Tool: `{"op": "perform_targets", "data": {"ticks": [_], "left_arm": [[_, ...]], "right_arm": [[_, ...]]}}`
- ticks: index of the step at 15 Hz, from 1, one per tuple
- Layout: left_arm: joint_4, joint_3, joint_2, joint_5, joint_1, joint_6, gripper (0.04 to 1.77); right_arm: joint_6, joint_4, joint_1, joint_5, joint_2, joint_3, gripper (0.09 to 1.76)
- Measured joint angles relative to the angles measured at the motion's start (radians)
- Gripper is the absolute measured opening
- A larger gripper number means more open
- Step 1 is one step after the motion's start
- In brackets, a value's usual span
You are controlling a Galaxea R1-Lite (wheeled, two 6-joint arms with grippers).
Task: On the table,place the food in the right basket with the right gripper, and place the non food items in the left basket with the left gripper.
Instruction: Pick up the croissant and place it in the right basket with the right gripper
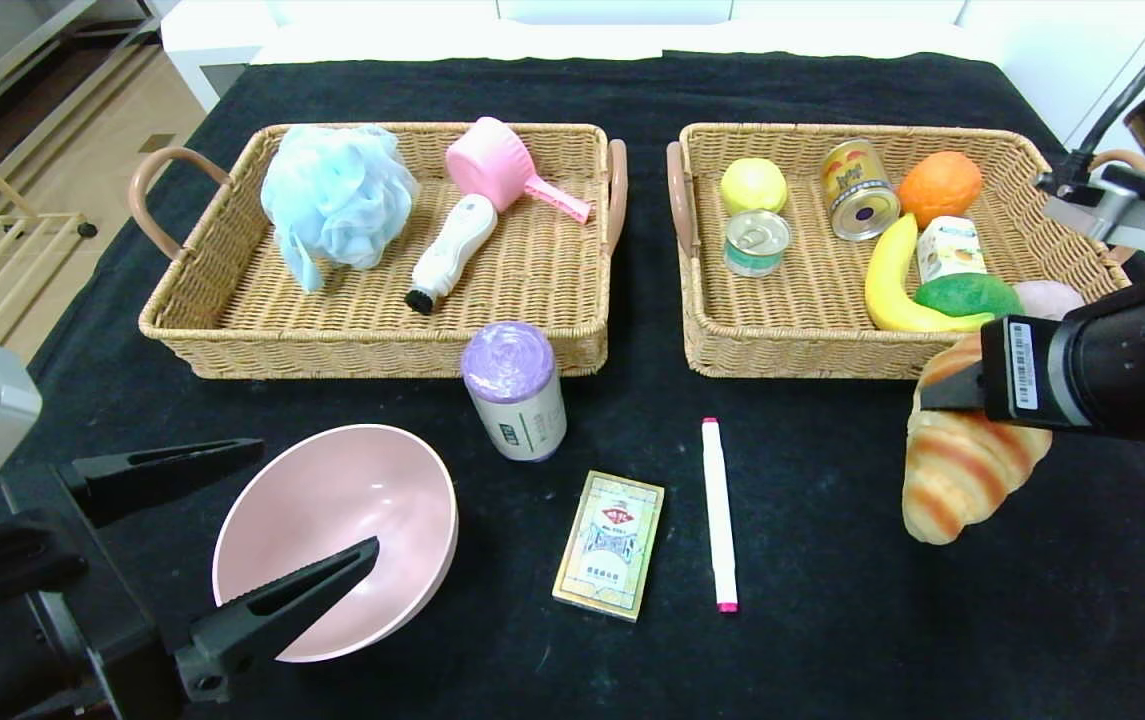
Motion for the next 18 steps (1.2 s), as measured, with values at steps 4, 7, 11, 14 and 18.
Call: {"op": "perform_targets", "data": {"ticks": [4, 7, 11, 14, 18], "left_arm": [[0.000, 0.000, 0.000, 0.000, 0.000, 0.001, 1.72], [0.000, -0.002, -0.001, 0.000, 0.000, 0.001, 1.72], [-0.001, -0.004, -0.004, 0.000, 0.000, 0.003, 1.72], [0.000, -0.005, -0.007, 0.000, 0.000, 0.004, 1.72], [0.000, -0.006, -0.010, 0.000, 0.000, 0.008, 1.72]], "right_arm": [[-0.134, -0.004, -0.025, -0.014, 0.018, -0.108, 0.84], [-0.203, -0.025, -0.053, -0.019, 0.066, -0.206, 0.84], [-0.258, -0.146, -0.080, -0.024, 0.127, -0.256, 0.84], [-0.264, -0.237, -0.098, -0.056, 0.163, -0.258, 0.84], [-0.263, -0.423, -0.113, -0.079, 0.199, -0.253, 0.84]]}}
